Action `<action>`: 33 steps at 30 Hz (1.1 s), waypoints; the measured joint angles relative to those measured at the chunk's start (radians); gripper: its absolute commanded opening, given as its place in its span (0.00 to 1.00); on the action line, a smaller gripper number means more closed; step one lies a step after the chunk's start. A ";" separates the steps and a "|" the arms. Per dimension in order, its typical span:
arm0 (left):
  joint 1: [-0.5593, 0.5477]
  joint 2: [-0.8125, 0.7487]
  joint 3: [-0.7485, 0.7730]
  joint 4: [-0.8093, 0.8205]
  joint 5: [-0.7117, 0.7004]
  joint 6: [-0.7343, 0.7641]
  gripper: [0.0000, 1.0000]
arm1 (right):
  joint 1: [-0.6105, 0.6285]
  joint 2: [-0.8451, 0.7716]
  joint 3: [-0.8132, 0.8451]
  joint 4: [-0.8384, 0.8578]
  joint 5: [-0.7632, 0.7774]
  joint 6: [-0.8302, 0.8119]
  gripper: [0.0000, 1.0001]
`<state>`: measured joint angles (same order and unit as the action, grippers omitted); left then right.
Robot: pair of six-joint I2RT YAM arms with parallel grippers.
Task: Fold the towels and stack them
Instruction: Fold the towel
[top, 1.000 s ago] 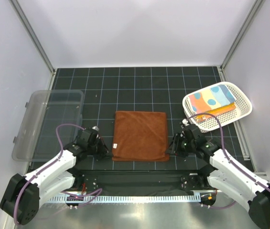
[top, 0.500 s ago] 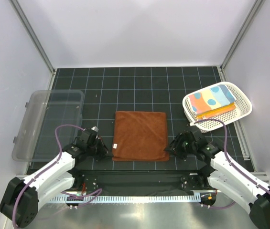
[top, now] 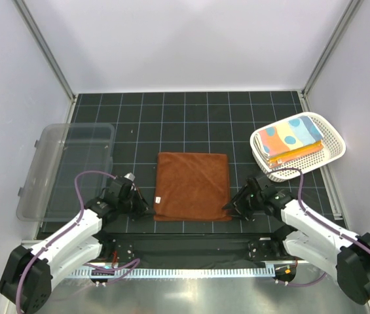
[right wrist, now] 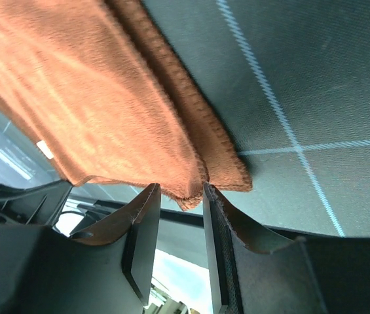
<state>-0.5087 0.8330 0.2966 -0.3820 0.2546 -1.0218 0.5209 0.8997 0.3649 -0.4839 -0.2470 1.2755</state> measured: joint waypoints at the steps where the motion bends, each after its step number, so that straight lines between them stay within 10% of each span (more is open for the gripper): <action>1: 0.000 0.000 0.000 0.000 0.000 0.000 0.00 | 0.000 0.011 0.000 0.000 -0.001 0.003 0.39; 25: -0.002 0.000 0.000 0.000 0.000 -0.003 0.00 | 0.002 0.095 0.003 0.033 -0.039 0.018 0.38; 30: -0.002 0.000 0.000 0.000 0.000 -0.008 0.00 | 0.003 0.095 0.003 0.069 -0.051 0.021 0.01; 33: -0.002 -0.003 0.000 0.000 0.000 -0.016 0.00 | 0.003 0.095 0.003 0.088 -0.060 0.026 0.01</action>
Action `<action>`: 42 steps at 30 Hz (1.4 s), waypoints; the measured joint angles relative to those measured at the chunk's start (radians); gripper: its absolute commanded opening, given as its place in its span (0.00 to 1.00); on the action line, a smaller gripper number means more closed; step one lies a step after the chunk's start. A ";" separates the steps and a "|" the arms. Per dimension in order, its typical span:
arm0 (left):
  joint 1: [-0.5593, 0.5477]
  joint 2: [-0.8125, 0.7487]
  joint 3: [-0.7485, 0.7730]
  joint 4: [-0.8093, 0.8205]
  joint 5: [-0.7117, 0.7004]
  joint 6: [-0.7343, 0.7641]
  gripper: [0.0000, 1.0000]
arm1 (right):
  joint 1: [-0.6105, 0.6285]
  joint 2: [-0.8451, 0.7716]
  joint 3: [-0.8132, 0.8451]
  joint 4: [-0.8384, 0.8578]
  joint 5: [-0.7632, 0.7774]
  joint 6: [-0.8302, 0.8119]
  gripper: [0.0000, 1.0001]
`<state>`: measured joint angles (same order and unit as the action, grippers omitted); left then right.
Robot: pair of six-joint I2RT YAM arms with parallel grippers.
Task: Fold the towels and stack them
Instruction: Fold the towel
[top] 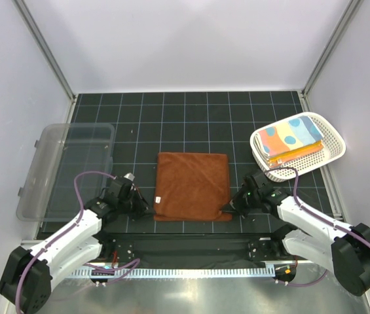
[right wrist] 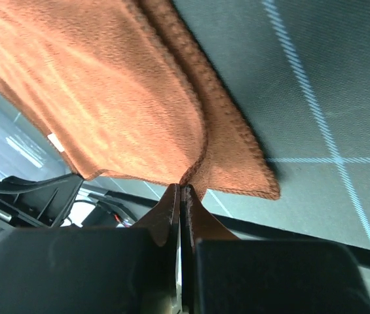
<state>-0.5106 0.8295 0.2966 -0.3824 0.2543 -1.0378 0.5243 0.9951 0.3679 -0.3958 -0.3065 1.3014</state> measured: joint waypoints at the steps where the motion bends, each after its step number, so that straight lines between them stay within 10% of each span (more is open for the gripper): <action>1: 0.000 -0.005 0.001 -0.002 -0.001 -0.002 0.00 | 0.000 0.000 0.000 0.007 -0.001 0.000 0.01; 18: 0.000 0.177 0.533 -0.099 -0.080 0.064 0.00 | -0.107 0.259 0.710 -0.116 0.080 -0.406 0.01; 28: -0.039 -0.084 0.051 -0.169 -0.093 0.010 0.00 | -0.101 -0.105 0.024 -0.149 -0.006 -0.488 0.01; 42: -0.064 -0.085 0.013 -0.126 -0.067 -0.033 0.00 | -0.093 -0.165 -0.036 -0.086 -0.023 -0.492 0.01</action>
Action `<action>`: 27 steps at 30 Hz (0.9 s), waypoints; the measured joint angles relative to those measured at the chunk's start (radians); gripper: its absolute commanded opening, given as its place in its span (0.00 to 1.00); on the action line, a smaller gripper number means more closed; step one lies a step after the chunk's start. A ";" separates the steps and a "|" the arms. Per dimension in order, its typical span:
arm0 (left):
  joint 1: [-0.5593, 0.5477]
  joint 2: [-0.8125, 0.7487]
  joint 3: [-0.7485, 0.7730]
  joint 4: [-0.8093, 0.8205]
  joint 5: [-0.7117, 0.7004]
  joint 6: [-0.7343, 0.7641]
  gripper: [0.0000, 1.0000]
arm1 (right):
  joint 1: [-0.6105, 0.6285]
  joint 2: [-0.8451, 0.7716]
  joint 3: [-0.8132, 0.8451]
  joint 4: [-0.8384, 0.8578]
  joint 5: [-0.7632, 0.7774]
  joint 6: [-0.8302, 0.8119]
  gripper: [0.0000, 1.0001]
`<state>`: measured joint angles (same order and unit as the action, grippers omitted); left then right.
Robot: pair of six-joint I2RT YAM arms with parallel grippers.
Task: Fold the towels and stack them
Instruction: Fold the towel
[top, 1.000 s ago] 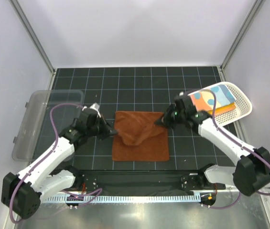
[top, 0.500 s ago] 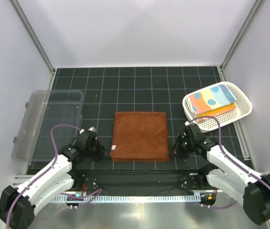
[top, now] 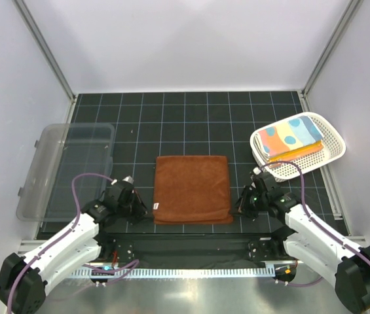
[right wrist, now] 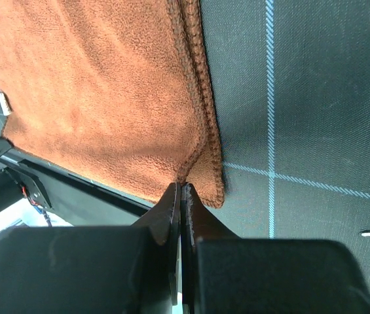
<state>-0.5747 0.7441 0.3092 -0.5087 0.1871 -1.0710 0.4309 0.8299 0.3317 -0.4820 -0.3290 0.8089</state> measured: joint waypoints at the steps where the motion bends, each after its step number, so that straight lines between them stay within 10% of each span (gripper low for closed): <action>1: 0.000 0.000 0.000 0.002 0.005 0.000 0.00 | 0.000 0.000 0.000 0.001 0.002 -0.001 0.01; 27: -0.067 0.081 -0.054 0.060 0.045 -0.056 0.00 | 0.000 -0.023 -0.049 -0.038 0.031 -0.024 0.03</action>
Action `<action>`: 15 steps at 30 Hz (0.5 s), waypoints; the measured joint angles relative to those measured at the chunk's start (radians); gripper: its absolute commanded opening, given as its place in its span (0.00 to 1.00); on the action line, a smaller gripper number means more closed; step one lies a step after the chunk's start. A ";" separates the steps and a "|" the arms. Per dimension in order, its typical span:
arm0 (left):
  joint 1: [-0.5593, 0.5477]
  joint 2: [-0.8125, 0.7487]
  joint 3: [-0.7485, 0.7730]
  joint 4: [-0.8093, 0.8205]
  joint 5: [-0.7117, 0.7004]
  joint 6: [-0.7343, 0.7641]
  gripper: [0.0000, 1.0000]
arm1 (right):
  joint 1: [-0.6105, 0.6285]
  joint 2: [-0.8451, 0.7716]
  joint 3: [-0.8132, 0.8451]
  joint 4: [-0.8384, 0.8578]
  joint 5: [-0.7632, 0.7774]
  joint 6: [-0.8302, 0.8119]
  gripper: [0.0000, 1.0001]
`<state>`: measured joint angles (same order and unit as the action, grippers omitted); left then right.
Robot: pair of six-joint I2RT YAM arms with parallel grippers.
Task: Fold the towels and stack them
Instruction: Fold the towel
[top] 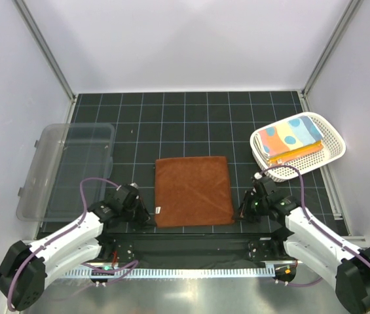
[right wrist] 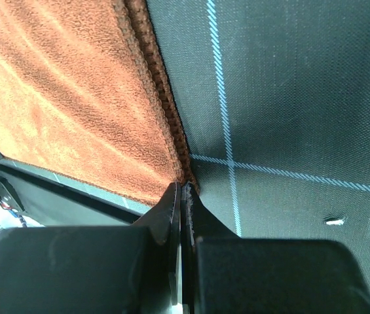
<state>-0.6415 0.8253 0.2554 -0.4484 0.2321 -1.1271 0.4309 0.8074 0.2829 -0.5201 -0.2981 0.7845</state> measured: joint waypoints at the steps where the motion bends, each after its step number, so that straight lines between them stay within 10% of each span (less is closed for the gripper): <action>1: 0.000 0.002 0.000 0.004 0.004 0.000 0.00 | 0.000 -0.001 -0.001 0.000 0.002 0.002 0.04; 4: -0.001 0.001 -0.003 0.011 0.005 0.002 0.05 | 0.000 -0.009 -0.001 -0.001 0.010 0.008 0.12; 8: -0.002 -0.016 -0.006 0.012 0.015 0.003 0.35 | 0.000 -0.041 -0.001 -0.010 0.020 0.024 0.27; 15: -0.005 0.002 0.071 -0.059 0.016 0.021 0.47 | 0.000 -0.148 0.069 -0.166 0.088 0.050 0.39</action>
<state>-0.6460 0.8276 0.3267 -0.5072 0.2485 -1.1057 0.4309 0.6598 0.3515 -0.6861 -0.2104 0.8349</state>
